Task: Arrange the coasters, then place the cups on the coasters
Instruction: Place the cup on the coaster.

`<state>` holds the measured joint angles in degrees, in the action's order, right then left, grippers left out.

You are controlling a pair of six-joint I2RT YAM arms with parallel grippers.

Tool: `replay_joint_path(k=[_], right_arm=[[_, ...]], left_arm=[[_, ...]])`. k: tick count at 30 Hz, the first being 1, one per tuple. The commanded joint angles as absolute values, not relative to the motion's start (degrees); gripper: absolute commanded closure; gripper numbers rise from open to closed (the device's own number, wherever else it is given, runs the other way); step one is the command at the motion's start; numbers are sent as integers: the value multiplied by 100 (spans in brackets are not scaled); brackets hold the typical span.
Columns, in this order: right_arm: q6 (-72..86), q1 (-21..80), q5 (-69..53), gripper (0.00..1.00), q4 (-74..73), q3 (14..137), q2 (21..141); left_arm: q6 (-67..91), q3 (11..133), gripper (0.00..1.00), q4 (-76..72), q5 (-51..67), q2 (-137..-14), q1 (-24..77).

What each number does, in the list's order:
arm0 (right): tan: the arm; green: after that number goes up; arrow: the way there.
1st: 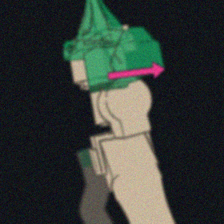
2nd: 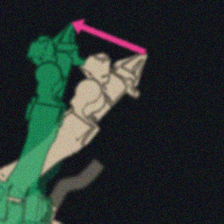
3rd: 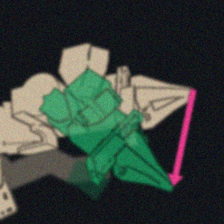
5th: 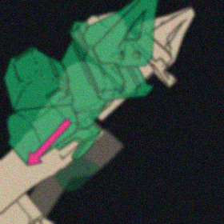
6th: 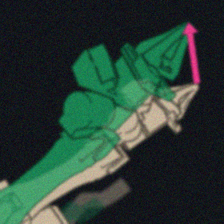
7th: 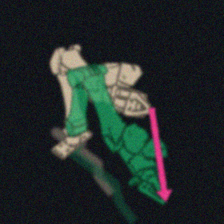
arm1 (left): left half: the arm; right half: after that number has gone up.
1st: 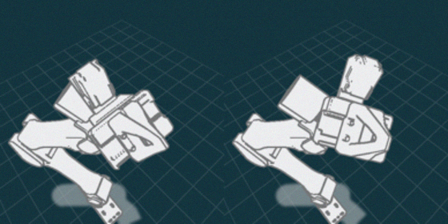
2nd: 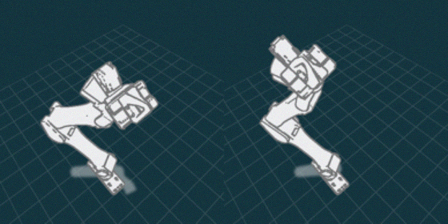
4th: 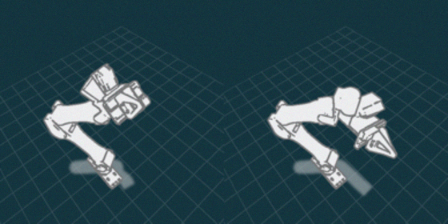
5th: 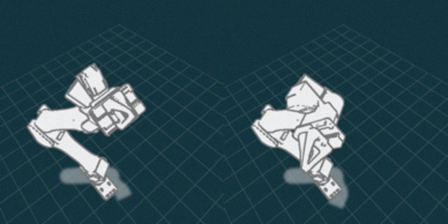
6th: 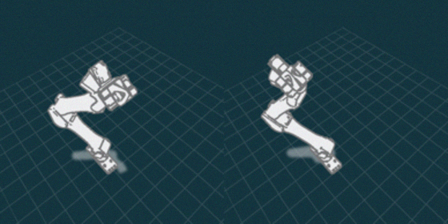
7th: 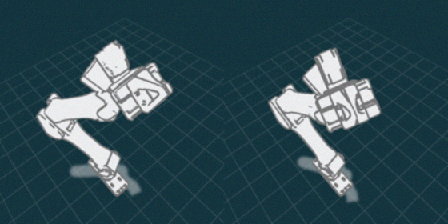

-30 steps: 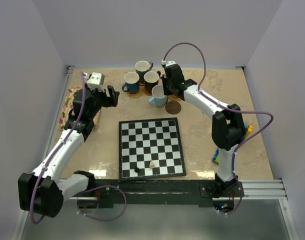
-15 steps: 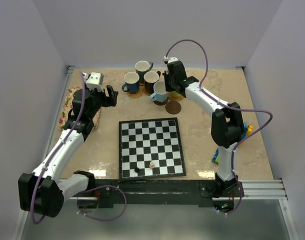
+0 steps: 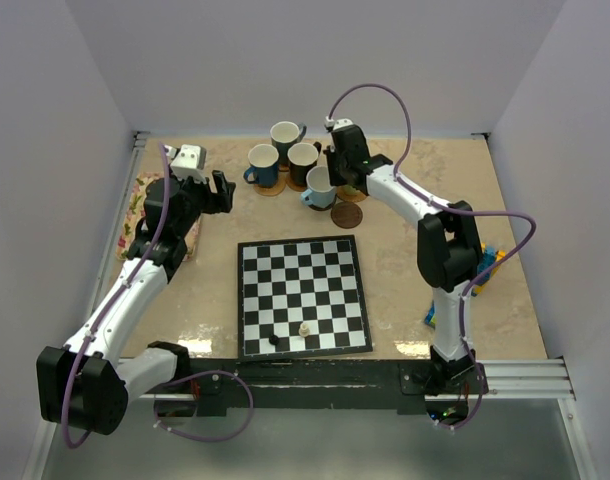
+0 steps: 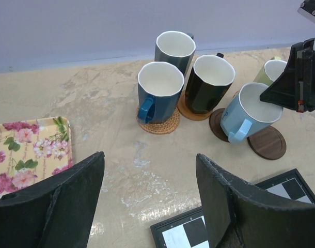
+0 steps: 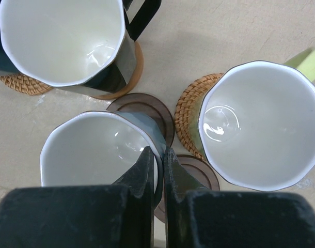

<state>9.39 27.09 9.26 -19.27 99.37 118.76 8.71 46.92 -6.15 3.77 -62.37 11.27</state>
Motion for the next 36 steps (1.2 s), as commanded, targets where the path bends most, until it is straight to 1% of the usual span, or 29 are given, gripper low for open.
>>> replay_joint_path(k=[1, 36], right_arm=[[958, 2672, 896, 100, -1354, 10397, 11707], [888, 2654, 1151, 100, -1389, 10547, 11979]], left_arm=[[738, 4658, 24, -800, 360, -6258, 1072], [738, 4676, 24, -765, 387, -6258, 1037]])
